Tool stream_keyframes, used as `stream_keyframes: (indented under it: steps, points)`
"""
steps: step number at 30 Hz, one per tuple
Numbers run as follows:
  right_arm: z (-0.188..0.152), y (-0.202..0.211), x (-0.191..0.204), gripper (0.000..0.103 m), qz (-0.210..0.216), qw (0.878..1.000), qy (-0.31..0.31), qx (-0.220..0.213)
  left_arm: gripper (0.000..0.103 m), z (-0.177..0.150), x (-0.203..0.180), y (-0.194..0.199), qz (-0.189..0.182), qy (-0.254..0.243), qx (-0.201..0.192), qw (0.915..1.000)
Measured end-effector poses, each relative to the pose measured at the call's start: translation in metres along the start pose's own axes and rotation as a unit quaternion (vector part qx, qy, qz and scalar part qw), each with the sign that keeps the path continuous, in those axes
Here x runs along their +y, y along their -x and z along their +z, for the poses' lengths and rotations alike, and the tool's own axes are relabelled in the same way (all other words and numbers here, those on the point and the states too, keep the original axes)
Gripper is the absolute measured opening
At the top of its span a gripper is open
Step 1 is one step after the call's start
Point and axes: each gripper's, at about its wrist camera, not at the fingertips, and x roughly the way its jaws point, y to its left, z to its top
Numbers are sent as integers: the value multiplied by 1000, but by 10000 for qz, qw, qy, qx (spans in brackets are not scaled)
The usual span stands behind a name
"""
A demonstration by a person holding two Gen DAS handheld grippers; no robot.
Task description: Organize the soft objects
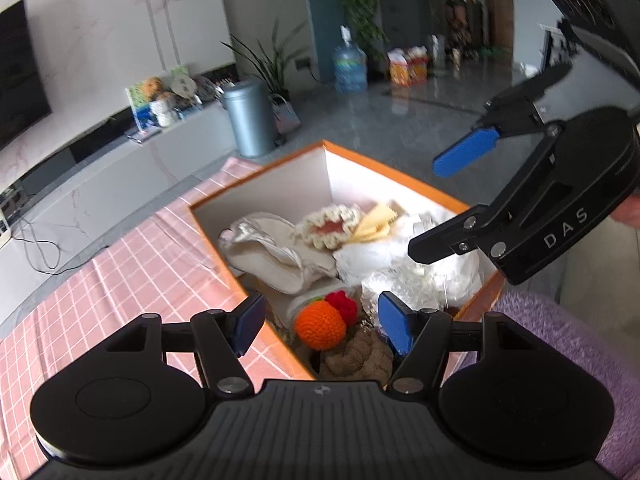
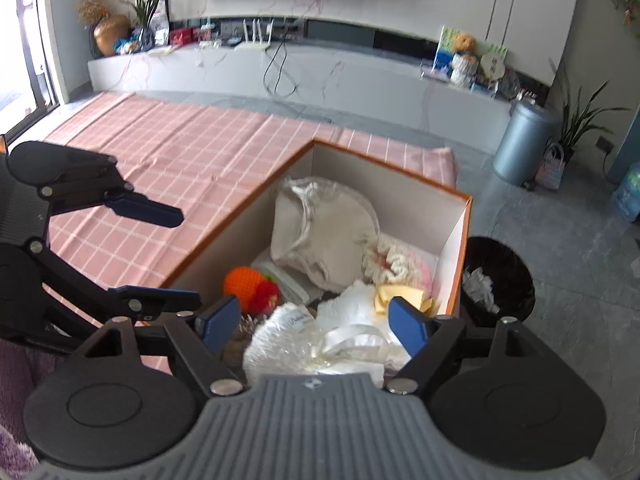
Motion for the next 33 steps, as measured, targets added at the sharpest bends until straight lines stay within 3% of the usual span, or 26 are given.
stream_keyframes:
  steps: [4,6,12,19,22,29,33]
  points:
    - [-1,15,12,86,-247,9991,-14,-341,76,-5,7,18,144,343,-485,9981]
    - [-4,22,21,88,-449,9974,20,-570,76,-7,8,28,446,503,-815,9944]
    - [-17,40,45,96,-810,9888,-47,-1256,82,-15,10,56,1186,893,-1641,9752]
    - [-35,54,71,100,-1312,9692,-578,-2003,92,-28,11,75,1868,1329,-2063,9513]
    - [-43,56,84,100,-1612,9580,-719,-2258,101,-37,4,80,2290,1275,-2138,9411]
    - [-67,47,115,100,-1955,9424,-975,-2532,103,-60,0,78,2790,1472,-2057,9264]
    - [-81,35,126,100,-1911,9457,-1009,-2429,103,-73,5,75,2667,1812,-1788,9296]
